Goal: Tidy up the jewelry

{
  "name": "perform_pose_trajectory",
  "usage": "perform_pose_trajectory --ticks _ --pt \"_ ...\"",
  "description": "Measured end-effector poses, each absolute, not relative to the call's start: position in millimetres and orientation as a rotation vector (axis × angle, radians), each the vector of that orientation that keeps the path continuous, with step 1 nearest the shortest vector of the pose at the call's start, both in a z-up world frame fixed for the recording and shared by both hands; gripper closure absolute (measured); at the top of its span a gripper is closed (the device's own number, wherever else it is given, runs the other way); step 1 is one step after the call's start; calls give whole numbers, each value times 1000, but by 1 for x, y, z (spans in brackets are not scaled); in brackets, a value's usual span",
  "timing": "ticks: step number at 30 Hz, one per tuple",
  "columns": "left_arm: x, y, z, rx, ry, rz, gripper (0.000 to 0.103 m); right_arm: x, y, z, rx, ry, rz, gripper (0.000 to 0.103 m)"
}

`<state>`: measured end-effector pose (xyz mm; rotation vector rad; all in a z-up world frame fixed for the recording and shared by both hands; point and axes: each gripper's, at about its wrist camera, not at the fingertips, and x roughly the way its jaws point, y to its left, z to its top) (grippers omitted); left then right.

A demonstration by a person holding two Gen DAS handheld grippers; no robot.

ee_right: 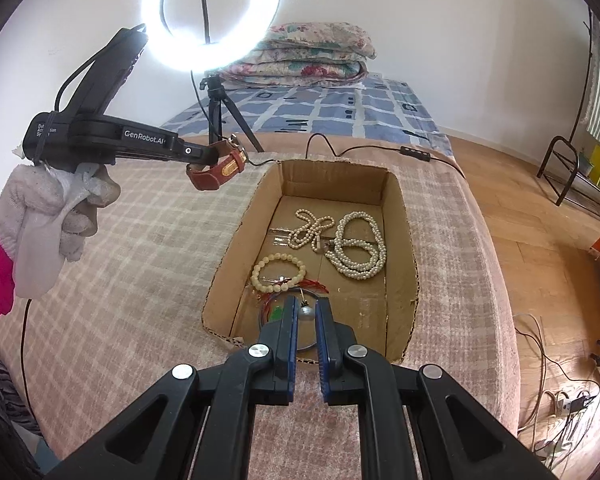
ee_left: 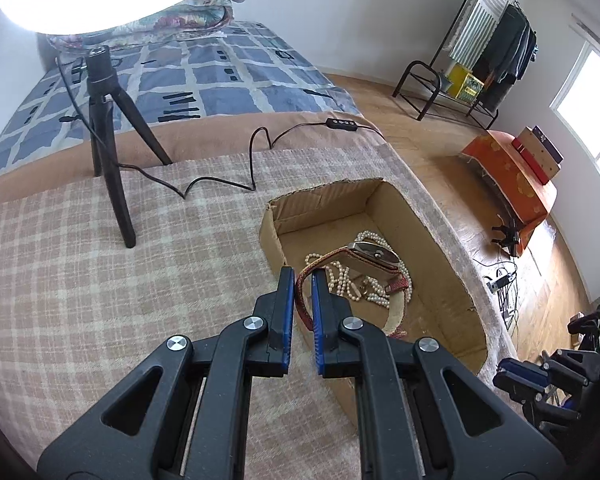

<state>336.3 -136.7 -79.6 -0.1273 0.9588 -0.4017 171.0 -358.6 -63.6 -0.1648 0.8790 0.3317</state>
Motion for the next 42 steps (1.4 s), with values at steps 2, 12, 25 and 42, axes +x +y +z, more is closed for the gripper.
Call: perform_pose_trajectory --ticks 2,12,25,42 --pt "345 -146 -82 -119 961 -399 97 175 -361 -65 -159 884 328 97" --pt "373 -182 -96 -93 971 -395 97 190 -364 -75 -144 902 325 97" --pt "377 -200 -96 -69 947 -400 94 198 -362 -86 -157 914 329 96" --pt "363 -199 -75 -37 885 -381 25 188 -348 -74 -215 805 284 0"
